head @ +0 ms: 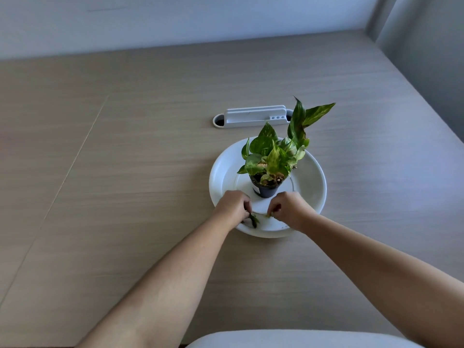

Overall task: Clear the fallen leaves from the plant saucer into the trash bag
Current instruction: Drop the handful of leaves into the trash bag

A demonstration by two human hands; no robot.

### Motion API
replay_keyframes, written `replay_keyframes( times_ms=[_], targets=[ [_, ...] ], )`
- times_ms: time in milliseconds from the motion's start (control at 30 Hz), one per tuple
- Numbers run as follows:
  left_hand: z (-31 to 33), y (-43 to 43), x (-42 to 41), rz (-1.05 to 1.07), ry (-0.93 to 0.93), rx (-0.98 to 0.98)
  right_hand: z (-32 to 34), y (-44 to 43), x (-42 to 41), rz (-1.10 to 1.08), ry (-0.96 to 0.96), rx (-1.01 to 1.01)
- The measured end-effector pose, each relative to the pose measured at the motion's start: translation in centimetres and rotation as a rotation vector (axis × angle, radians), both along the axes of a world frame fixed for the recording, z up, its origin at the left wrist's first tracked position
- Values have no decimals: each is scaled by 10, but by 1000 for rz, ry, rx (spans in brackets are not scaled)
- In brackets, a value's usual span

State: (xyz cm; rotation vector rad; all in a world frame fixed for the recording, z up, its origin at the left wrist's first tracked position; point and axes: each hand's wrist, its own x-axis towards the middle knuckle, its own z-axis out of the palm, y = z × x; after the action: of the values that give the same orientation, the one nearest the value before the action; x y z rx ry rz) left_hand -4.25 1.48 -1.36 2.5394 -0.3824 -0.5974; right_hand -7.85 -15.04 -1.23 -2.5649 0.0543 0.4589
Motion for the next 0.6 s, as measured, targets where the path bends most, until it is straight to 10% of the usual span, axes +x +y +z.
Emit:
replay_keyframes(
  times_ms=[600],
  targets=[
    [40, -42, -45, 140, 69, -224, 51, -65, -48, -349, -50, 227]
  ],
)
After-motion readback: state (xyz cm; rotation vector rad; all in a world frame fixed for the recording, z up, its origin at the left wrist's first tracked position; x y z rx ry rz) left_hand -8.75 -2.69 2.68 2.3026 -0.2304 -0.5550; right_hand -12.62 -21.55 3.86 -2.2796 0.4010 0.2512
